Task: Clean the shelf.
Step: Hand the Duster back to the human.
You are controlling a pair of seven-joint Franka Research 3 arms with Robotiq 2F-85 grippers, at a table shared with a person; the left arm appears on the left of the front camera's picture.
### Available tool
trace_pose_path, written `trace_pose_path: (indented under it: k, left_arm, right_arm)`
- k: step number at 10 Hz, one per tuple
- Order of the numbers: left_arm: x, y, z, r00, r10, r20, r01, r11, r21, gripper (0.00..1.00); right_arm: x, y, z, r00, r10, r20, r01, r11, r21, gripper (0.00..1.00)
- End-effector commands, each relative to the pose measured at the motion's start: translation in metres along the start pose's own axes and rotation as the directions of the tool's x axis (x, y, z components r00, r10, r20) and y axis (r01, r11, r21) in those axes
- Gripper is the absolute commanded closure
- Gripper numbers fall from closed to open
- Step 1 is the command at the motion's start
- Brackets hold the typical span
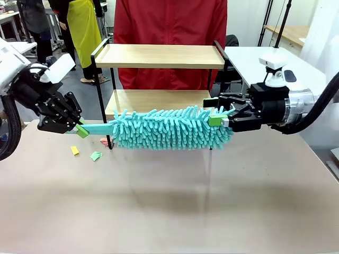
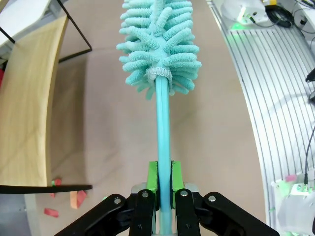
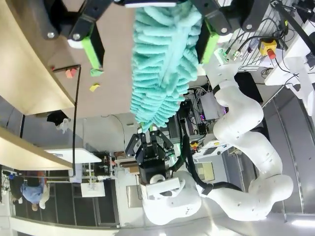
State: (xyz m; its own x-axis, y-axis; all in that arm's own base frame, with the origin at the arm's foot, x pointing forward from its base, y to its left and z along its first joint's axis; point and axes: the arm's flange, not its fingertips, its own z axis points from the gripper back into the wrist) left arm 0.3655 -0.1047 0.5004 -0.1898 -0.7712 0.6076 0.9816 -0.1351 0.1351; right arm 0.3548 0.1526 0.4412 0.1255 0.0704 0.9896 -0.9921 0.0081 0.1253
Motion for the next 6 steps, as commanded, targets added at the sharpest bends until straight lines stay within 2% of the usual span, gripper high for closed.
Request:
trace_pose_path:
  k: [1, 6]
  left_arm:
    - [0.001, -0.001, 0.001, 1.000, -0.007, 0.016, 0.007, 1.000, 0.002, 0.87]
    - [0.001, -0.001, 0.001, 1.000, -0.007, 0.016, 0.007, 1.000, 0.002, 0.87]
  right_arm:
    - [-0.021, 0.040, 0.003, 0.998, -0.030, -0.052, 0.030, 1.000, 0.002, 0.00]
    - [-0.039, 0.041, 0.004, 0.992, -0.069, -0.109, 0.069, 0.998, -0.002, 0.00]
